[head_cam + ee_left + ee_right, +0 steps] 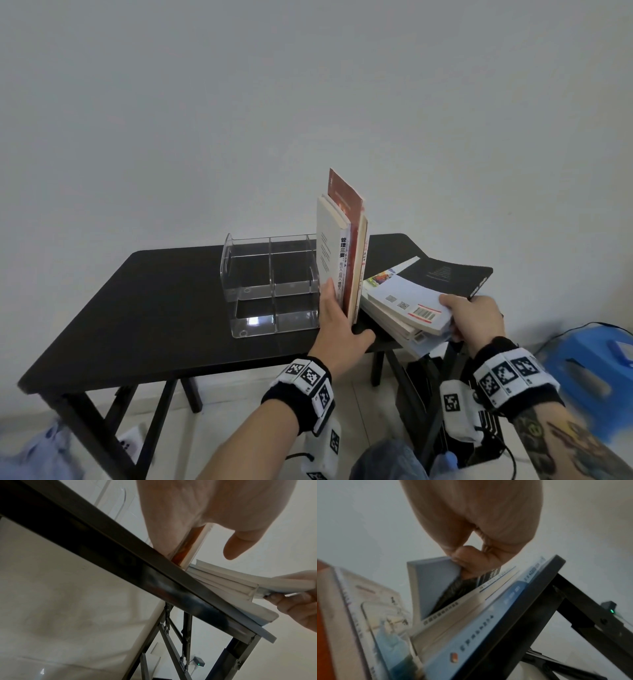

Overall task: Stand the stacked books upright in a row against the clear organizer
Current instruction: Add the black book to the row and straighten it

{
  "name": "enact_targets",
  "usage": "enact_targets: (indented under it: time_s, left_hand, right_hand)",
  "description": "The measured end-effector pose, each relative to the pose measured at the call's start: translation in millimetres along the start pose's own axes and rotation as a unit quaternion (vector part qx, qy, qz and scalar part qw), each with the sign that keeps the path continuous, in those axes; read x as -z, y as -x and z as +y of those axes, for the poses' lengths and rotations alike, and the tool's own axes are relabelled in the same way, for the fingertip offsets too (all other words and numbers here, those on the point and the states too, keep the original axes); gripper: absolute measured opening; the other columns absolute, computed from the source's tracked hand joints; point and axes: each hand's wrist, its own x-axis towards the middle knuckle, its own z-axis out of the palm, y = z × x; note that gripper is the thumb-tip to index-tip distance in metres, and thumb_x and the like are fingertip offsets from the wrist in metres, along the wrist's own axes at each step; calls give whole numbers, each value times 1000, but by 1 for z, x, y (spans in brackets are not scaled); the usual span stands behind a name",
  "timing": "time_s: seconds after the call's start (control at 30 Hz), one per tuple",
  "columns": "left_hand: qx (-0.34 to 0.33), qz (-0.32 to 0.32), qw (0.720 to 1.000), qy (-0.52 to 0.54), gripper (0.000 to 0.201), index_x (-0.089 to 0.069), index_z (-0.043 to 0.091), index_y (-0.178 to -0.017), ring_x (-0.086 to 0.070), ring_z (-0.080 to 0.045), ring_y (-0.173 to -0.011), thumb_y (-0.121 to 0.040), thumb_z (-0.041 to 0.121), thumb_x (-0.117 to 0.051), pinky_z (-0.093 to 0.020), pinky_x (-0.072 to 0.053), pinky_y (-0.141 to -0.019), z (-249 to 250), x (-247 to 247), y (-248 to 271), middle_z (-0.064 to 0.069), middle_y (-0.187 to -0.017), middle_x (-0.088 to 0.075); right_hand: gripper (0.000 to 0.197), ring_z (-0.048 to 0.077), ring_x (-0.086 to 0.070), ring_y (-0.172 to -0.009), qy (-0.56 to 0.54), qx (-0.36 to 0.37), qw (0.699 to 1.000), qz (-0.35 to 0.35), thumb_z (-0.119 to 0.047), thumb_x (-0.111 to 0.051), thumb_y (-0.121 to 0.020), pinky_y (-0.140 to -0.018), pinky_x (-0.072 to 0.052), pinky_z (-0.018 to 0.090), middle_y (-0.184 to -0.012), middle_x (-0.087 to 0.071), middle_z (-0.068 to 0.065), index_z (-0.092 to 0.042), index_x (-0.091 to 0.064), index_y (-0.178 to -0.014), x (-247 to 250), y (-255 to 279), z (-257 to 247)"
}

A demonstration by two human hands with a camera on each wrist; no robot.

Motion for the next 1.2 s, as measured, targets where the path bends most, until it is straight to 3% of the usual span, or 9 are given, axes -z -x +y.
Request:
enact_targets:
  time_s: [0.17, 0.23, 0.33, 0.43, 0.53, 0.67, 0.83, 1.03, 1.2]
  left_hand:
    - [3, -12, 1000, -3, 119, 18, 41, -152, -10, -11, -153, -72, 24, -68, -45, -24, -122, 1, 6, -3, 15, -165, 3]
    - [14, -14, 1000, 0, 120, 19, 40, -153, -13, -12, -152, -71, 28, -68, -44, -25, -122, 4, 8, -6, 13, -165, 0]
    - [32, -21, 999, 16, 121, 13, 47, -151, -27, -14, -148, -65, 34, -71, -45, -33, -119, 5, 11, -13, 10, -165, -11]
    - [37, -43, 998, 13, 126, 15, 49, -150, -32, -14, -145, -62, 36, -74, -44, -38, -115, 1, 13, -17, 12, -164, -12]
    - [36, -50, 998, 15, 126, 20, 43, -152, -31, -13, -144, -67, 29, -72, -42, -40, -114, -1, 13, -17, 15, -164, -10]
    - [33, -51, 998, 26, 125, 21, 41, -152, -30, -13, -145, -72, 22, -72, -42, -38, -116, -3, 13, -17, 15, -164, -9]
    - [33, -42, 998, 21, 124, 22, 44, -151, -40, -16, -140, -73, 21, -71, -41, -42, -113, -7, 12, -19, 11, -162, -18]
    - [13, -35, 998, 43, 127, 21, 53, -146, -41, -15, -140, -64, 27, -73, -44, -45, -110, -23, 7, -30, 10, -161, -22]
    - [-16, -16, 999, 25, 130, 16, 43, -152, -36, -5, -142, -69, 28, -83, -37, -42, -113, -27, 2, -33, 14, -161, -24]
  right_hand:
    - [19, 17, -41, -33, -90, -63, 991, -78, -14, -57, -86, -35, -34, 21, -49, -55, 13, 0, -57, -74, -5, 1, -4]
    - [14, 14, -38, -29, -124, -51, 988, -83, -9, -55, -89, -32, -33, 20, -43, -52, 9, 4, -54, -84, -6, 2, -11]
    - [31, 16, -43, -31, -126, 35, 991, -37, -11, -55, -87, -36, -37, 24, -53, -56, 12, 3, -45, -112, -4, 15, -30]
    - [29, 19, -50, -36, -98, 153, 983, 22, -17, -53, -89, -38, -42, 28, -63, -61, 11, -15, -38, -114, 1, 44, -61]
    - [28, 17, -51, -37, -134, 255, 956, 54, -20, -51, -91, -38, -45, 26, -59, -61, 8, -18, -34, -113, 4, 74, -93]
    - [29, 26, -54, -40, -222, 328, 915, 78, -23, -50, -96, -44, -49, 31, -63, -65, -3, -20, -27, -113, 0, 106, -128]
    - [32, 30, -59, -43, -248, 405, 875, 91, -16, -50, -99, -45, -52, 32, -80, -63, -32, -14, -22, -114, -12, 137, -148]
    - [37, 26, -67, -62, -137, 402, 904, 43, -31, -55, -95, -51, -56, 39, -84, -69, 8, -17, -25, -111, -50, 138, -132]
    - [31, 38, -68, -74, 46, 419, 906, -27, -32, -49, -98, -62, -56, 50, -77, -65, 1, -22, -25, -114, -75, 134, -108]
